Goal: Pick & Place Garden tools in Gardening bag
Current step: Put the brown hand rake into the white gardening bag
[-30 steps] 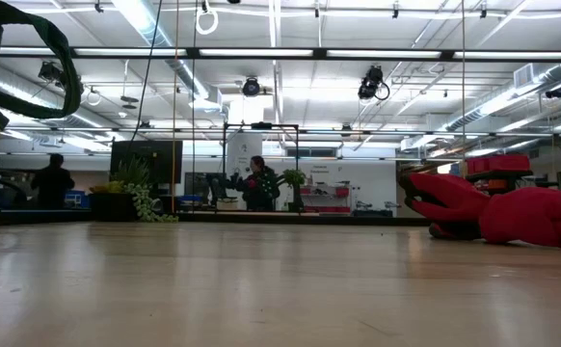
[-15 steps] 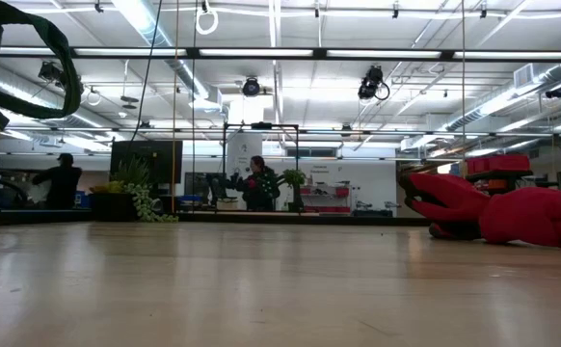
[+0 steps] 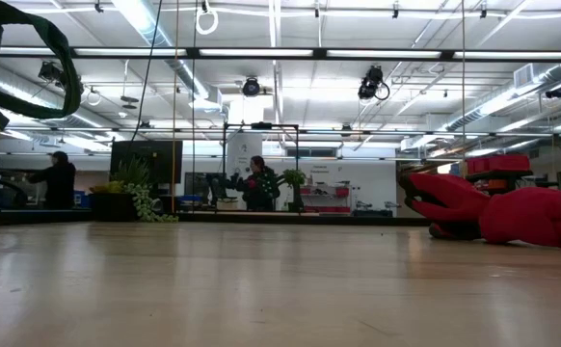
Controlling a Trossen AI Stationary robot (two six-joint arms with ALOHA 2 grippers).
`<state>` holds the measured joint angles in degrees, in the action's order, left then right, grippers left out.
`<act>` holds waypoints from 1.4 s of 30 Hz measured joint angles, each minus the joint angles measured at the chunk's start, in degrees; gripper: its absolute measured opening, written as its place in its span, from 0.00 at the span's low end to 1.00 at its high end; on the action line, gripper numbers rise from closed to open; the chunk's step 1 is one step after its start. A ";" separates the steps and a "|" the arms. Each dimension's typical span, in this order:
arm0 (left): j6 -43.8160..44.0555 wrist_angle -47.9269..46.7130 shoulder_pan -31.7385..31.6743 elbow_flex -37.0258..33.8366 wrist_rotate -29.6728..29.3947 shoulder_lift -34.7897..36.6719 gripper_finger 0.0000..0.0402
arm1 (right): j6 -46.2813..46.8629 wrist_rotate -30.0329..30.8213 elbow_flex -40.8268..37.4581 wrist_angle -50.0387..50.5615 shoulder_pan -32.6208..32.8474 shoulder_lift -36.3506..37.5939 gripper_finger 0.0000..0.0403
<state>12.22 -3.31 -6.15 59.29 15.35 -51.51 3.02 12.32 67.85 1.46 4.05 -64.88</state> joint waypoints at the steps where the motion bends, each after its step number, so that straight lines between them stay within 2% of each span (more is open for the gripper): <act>1: -0.02 -0.31 0.00 0.00 0.61 0.30 0.20 | 0.00 0.68 0.00 0.00 0.01 0.00 0.01; 10: -0.95 -8.27 0.03 -0.01 2.29 2.29 0.20 | 0.03 0.76 0.00 0.04 0.00 0.00 0.00; 16: -1.18 -11.06 2.80 -0.04 -1.42 4.08 0.20 | 1.06 2.65 0.00 0.68 0.02 -0.16 0.00; 27: -1.50 -16.32 16.39 -0.02 -10.51 7.11 0.20 | 2.54 3.73 0.00 2.04 0.02 -1.64 0.00; 33: -1.29 -17.34 24.36 -0.02 -13.60 8.21 0.20 | 2.30 3.73 0.00 2.18 0.00 -2.20 0.00; 42: -1.22 -18.14 32.23 -0.02 -20.59 9.67 0.20 | 2.23 3.71 0.00 2.10 0.00 -2.19 0.00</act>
<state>11.01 -21.44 26.07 59.27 -5.24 -41.85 5.26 16.03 67.85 3.55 4.05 -67.07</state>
